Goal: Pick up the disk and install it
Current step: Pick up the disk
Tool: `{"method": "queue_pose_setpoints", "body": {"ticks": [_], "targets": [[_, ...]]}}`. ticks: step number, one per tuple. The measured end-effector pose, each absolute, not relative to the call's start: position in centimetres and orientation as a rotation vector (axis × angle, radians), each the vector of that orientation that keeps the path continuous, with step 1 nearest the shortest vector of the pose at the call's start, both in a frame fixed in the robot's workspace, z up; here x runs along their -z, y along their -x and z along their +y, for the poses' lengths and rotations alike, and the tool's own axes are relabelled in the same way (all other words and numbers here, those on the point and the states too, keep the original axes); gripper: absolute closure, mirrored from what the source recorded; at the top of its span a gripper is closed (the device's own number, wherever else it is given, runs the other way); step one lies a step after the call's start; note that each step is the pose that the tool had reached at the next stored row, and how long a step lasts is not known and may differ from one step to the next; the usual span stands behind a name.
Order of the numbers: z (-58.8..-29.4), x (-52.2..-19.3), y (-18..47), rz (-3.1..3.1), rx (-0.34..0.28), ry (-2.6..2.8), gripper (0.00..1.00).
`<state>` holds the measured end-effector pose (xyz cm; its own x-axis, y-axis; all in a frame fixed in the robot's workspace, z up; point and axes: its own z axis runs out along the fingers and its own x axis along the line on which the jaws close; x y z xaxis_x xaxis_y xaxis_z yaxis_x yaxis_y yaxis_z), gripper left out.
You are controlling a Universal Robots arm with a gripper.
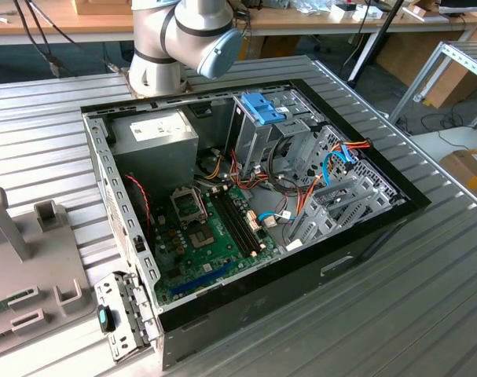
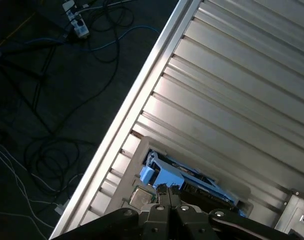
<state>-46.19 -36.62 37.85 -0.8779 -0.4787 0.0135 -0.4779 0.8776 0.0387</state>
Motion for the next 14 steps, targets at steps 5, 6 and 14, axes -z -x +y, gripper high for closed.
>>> {"method": "queue_pose_setpoints", "body": {"ticks": [5,6,14], "targets": [[-36.63,-37.85,46.19,-2.997,0.052,-0.858,0.89],[-36.62,-37.85,46.19,-2.989,0.052,-0.886,0.89],[-36.62,-37.83,46.20,-2.864,0.047,-1.221,0.89]]}}
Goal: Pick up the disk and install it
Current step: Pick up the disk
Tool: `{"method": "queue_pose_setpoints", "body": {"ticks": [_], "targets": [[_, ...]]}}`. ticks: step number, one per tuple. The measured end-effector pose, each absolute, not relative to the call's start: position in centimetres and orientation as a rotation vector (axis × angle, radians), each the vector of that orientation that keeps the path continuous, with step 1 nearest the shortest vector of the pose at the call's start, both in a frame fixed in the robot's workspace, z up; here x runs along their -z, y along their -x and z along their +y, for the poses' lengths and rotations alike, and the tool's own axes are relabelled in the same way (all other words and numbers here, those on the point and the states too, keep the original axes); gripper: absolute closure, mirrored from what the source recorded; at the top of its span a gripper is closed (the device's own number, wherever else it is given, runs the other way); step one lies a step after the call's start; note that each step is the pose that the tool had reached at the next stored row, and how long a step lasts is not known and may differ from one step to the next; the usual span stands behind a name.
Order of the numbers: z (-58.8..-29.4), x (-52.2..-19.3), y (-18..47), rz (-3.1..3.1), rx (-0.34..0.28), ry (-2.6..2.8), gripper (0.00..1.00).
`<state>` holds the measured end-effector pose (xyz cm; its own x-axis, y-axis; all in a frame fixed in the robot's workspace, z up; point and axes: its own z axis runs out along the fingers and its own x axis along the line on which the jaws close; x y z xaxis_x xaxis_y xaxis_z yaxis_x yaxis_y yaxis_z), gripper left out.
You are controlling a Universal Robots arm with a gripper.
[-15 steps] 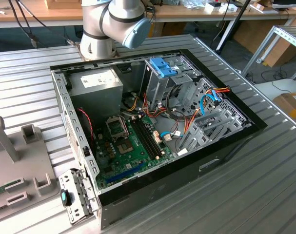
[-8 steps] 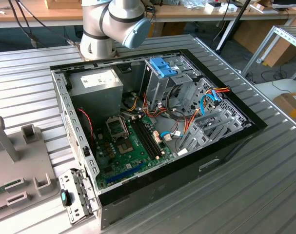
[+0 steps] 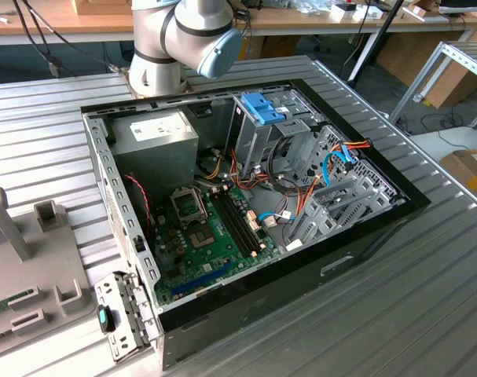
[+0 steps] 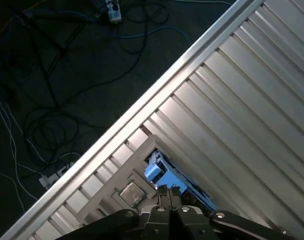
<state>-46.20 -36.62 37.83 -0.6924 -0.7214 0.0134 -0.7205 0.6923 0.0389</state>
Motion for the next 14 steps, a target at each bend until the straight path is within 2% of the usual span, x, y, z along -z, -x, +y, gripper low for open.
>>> {"method": "queue_pose_setpoints", "body": {"ticks": [7,14], "targets": [[-36.62,-37.81,46.20,-2.752,0.044,-1.452,0.89],[-36.62,-37.82,46.19,-2.746,0.044,-1.463,0.89]]}}
